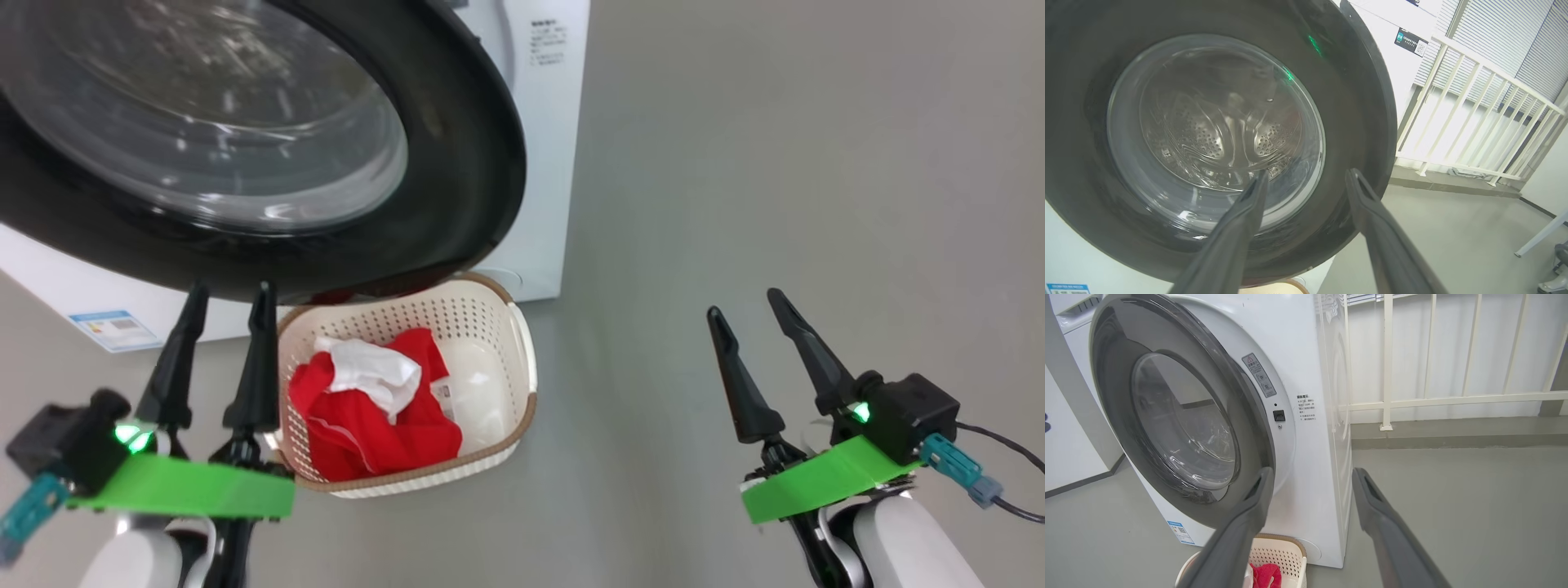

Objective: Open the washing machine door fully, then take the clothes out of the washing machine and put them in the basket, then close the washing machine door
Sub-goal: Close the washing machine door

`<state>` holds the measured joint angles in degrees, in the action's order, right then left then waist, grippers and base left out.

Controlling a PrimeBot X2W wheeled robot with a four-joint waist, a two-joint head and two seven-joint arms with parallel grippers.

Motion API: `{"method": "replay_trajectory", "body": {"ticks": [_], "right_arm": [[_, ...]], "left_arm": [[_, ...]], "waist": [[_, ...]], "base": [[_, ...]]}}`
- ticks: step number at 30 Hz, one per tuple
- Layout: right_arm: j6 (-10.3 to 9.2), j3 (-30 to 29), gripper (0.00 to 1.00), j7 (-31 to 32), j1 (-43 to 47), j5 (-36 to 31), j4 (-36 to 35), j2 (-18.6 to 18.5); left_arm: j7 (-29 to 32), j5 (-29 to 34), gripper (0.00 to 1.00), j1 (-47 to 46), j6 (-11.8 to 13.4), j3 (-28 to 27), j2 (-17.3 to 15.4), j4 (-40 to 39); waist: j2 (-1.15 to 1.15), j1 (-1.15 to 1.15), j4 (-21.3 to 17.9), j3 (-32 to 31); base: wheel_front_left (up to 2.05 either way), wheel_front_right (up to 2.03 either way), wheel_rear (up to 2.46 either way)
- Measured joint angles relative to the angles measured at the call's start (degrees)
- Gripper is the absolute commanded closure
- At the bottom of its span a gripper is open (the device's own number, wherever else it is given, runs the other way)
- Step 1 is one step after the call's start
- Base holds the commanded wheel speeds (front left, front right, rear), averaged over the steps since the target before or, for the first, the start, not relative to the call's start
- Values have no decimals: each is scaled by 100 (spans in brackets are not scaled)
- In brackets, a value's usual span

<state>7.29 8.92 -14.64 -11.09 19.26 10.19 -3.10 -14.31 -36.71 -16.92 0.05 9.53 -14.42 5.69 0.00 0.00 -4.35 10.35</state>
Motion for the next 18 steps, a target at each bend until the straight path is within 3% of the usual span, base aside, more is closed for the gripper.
{"method": "replay_trajectory", "body": {"ticks": [13, 18], "right_arm": [[0, -261, 0, 0, 576, -365, -24, 10], [0, -314, 0, 0, 865, -371, -91, 18]], "left_arm": [[-24, 1947, 0, 1624, 0, -801, 509, -548], [-24, 2404, 0, 2132, -7, -923, 704, -644]], "waist": [[0, 0, 145, -648], [0, 0, 157, -916]], "base": [[0, 0, 0], [0, 0, 0]]}}
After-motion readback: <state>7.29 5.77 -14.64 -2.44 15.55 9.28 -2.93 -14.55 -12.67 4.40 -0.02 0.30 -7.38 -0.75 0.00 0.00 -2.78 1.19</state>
